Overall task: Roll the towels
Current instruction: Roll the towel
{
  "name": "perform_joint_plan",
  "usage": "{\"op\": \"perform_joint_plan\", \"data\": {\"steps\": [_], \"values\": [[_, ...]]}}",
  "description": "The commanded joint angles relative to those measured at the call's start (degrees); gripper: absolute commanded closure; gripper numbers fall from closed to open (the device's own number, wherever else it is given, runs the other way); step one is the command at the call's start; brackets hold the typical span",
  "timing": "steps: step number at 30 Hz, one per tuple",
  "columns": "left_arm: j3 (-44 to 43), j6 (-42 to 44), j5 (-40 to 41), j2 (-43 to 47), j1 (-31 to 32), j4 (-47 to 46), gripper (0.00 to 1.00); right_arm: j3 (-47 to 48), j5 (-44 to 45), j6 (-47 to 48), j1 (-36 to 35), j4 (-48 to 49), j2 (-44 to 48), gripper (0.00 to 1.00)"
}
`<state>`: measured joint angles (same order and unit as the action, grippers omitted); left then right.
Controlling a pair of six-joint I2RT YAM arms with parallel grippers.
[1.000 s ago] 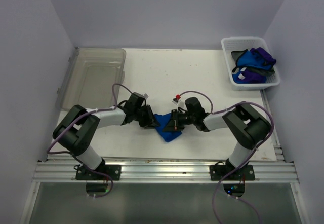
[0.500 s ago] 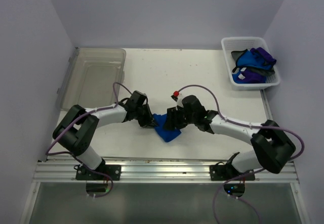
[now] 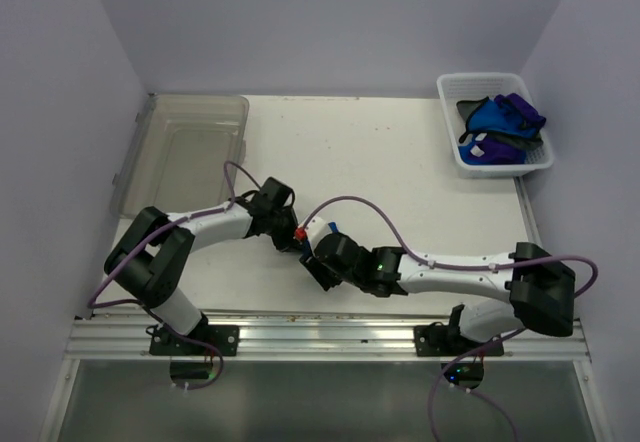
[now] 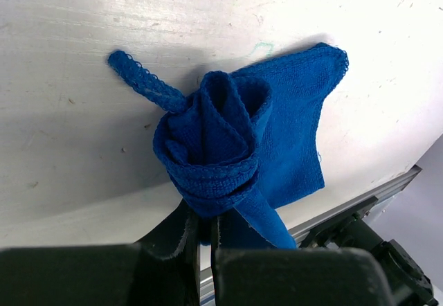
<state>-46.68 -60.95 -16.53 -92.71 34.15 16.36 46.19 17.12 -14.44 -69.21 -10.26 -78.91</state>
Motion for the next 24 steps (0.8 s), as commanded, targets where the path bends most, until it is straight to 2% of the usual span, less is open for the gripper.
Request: {"op": "perform_joint_plan", "data": {"steps": [1, 10, 15, 21, 23, 24], "values": [[-2.1, -0.9, 1.2, 1.5, 0.1, 2.6, 1.0, 1.9, 3.2, 3.8, -0.4, 1.8, -2.8, 0.47], [-2.1, -1.7, 0.9, 2.4, 0.2, 2.9, 1.0, 3.6, 3.5, 5.1, -0.4, 3.8, -9.8, 0.46], [-2.2, -1.8, 0.8, 2.5, 0.1, 2.9, 1.0, 4.0, 7.6, 3.5, -0.4, 4.0, -13.1, 0.43], [-2.4, -2.3, 0.9, 3.5, 0.1, 2.6, 0.99, 4.1, 10.3, -0.2, -0.4, 3.7, -16.6, 0.47], [-2.2, -2.4, 0.7, 4.1, 0.1, 2.4, 0.93, 3.6, 11.3, -2.2, -0.4, 3.5, -16.8, 0.58], [-2.2, -2.4, 0.6, 4.4, 0.2, 2.2, 0.82, 3.6, 11.7, -2.7, -0.3, 3.5, -16.6, 0.62]]}}
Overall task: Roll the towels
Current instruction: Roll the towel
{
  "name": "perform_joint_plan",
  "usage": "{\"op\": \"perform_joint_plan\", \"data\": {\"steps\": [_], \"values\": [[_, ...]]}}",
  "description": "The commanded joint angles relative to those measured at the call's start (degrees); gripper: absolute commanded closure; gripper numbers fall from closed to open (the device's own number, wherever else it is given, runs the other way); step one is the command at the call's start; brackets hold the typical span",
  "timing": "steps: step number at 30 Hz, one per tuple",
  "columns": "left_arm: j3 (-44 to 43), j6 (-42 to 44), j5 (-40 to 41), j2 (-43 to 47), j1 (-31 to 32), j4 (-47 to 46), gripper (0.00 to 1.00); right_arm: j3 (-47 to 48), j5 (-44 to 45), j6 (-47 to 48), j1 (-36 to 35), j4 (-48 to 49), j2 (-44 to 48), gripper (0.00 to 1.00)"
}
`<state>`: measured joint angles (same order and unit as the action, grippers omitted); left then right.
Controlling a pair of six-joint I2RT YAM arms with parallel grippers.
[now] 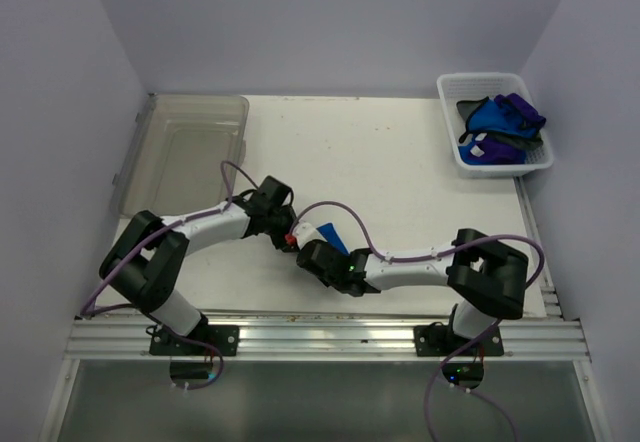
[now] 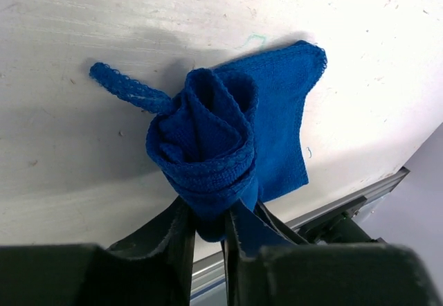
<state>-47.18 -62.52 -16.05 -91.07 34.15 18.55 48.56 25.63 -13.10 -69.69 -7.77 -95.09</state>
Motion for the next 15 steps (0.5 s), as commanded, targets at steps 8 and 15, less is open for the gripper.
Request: {"op": "perform_joint_plan", "data": {"steps": [8, 15], "values": [[-1.8, -0.2, 2.1, 7.7, -0.4, 0.3, 0.31, -3.1, -3.6, -5.5, 1.8, 5.6, 4.3, 1.0], [0.5, -0.1, 3.8, 10.2, -0.9, 0.6, 0.28, -8.5, -21.7, -8.7, 10.2, 12.3, 8.9, 1.0]]}}
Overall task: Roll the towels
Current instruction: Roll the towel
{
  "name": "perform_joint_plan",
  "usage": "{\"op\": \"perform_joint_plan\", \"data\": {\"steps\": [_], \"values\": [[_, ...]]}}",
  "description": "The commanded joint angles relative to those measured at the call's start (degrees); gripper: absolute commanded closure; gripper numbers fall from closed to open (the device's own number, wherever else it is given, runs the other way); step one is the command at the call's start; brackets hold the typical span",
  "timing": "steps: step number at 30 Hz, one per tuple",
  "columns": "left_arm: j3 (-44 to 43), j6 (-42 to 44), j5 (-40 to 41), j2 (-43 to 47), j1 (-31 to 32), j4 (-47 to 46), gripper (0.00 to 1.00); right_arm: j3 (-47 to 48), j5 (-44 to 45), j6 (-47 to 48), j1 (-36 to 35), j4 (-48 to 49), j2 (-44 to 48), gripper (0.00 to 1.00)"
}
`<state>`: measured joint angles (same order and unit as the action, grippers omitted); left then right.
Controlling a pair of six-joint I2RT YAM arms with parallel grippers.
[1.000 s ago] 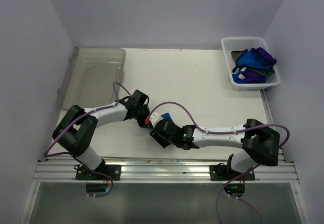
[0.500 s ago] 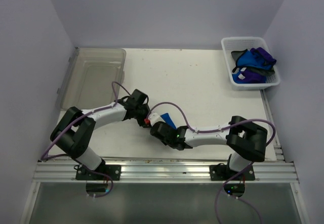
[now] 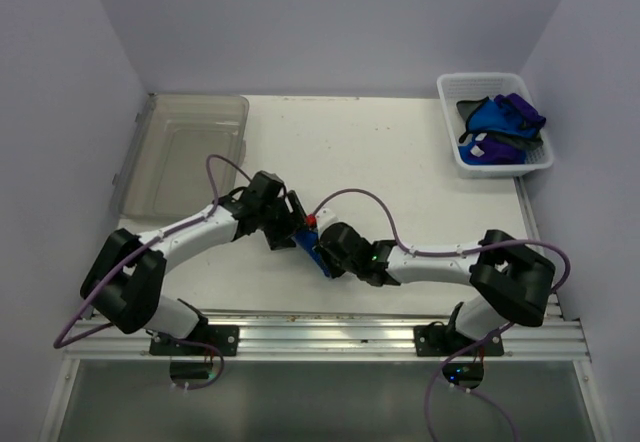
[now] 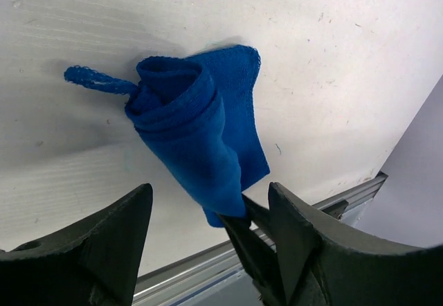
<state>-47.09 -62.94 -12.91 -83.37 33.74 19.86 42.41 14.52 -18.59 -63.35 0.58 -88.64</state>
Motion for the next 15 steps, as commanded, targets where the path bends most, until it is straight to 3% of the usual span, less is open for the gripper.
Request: {"op": "perform_joint_plan", "data": {"steps": [1, 15], "values": [[1.4, 0.3, 0.3, 2.5, -0.5, -1.1, 0.28, -3.4, -12.4, -3.8, 4.7, 4.7, 3.0, 1.0], [6.1, 2.1, -2.1, -0.3, -0.5, -11.9, 0.21, -9.2, -32.8, -10.2, 14.4, 13.2, 3.1, 1.0]]}}
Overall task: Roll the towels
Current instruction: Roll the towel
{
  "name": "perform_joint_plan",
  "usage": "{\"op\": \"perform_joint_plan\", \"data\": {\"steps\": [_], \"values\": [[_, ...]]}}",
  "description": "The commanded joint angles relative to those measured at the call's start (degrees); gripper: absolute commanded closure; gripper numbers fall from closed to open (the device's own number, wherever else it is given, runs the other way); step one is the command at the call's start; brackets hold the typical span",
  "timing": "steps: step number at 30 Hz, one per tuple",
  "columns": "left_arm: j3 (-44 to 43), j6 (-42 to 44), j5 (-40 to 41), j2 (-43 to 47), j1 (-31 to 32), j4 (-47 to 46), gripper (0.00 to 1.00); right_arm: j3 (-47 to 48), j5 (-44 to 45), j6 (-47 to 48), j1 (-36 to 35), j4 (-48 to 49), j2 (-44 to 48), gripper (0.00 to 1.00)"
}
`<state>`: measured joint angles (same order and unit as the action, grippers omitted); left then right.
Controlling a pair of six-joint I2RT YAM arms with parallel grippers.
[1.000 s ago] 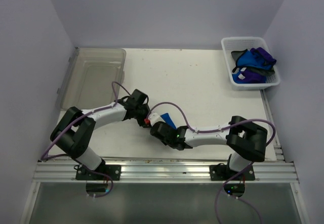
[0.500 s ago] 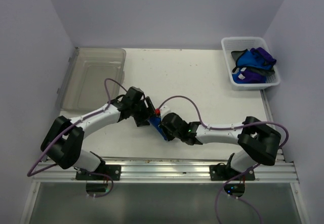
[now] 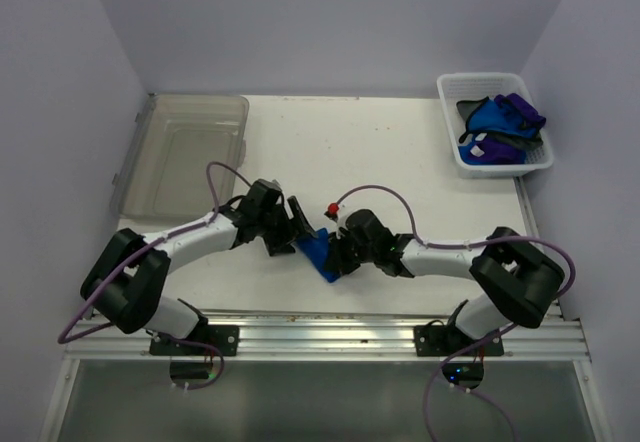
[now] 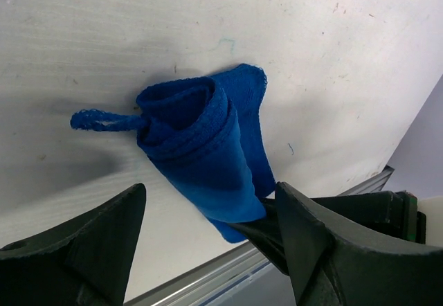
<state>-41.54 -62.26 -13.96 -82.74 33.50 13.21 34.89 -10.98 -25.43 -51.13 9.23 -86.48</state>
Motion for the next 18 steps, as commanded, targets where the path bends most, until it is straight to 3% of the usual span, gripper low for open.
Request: {"op": "perform_joint_plan", "data": {"steps": [1, 10, 13, 18], "values": [[0.6, 1.7, -1.2, -1.7, -0.2, -5.5, 0.21, -2.5, -9.8, -4.6, 2.9, 6.3, 0.3, 1.0], [1.8, 2.2, -1.4, -5.8, -0.2, -8.6, 0.25, -6.2, -21.0, -11.8, 8.6, 17.8, -3.8, 1.0], [1.7, 2.0, -1.5, -7.3, 0.1, -9.8, 0.35, -6.9, -23.1, -13.1, 9.5, 19.7, -5.1, 1.0], [0.4, 1.8, -2.0, -9.0, 0.2, -9.9, 0.6, -6.7, -23.3, -12.5, 9.5, 17.8, -5.4, 0.98]]}}
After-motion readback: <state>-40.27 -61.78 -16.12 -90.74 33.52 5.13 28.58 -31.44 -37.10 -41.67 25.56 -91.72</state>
